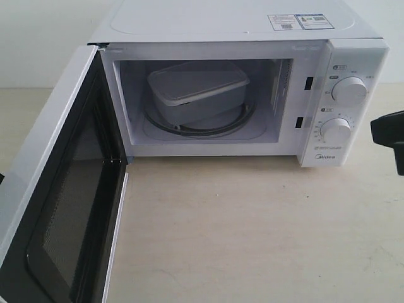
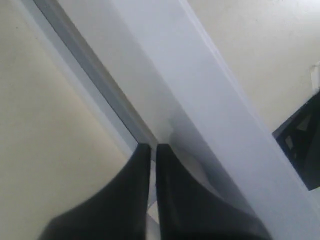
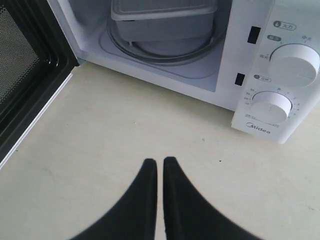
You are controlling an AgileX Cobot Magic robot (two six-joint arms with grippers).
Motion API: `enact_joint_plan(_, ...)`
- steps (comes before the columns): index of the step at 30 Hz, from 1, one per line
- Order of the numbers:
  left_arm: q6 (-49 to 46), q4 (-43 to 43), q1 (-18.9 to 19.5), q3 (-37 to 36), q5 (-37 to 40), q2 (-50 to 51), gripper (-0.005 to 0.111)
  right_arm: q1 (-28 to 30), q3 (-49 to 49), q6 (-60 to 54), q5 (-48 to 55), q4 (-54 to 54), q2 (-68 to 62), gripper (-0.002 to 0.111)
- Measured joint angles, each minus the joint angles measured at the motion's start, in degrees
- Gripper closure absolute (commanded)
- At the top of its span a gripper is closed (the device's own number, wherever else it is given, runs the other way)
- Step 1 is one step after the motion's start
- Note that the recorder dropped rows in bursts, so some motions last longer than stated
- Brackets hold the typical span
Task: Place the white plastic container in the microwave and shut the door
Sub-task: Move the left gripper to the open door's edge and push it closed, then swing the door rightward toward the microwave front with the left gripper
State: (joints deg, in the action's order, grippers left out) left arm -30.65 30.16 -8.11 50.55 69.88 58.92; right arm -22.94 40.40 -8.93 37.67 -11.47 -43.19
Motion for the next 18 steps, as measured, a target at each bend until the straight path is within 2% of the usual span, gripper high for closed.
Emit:
enact_joint_plan(8, 0.0, 2.9, -7.0, -0.1, -1.4, 2.0, 0.102, 0.0, 0.0, 0.0, -2.2, 0.0, 0.0, 0.108)
enact_joint_plan(13, 0.0, 4.8, -11.4, -0.1, -6.8, 4.8, 0.102, 0.0, 0.0, 0.0, -2.5, 0.0, 0.0, 0.108)
enact_joint_plan(18, -1.0, 8.4, -15.8, -0.1, -15.4, 8.9, 0.102, 0.0, 0.0, 0.0, -3.0, 0.0, 0.0, 0.108)
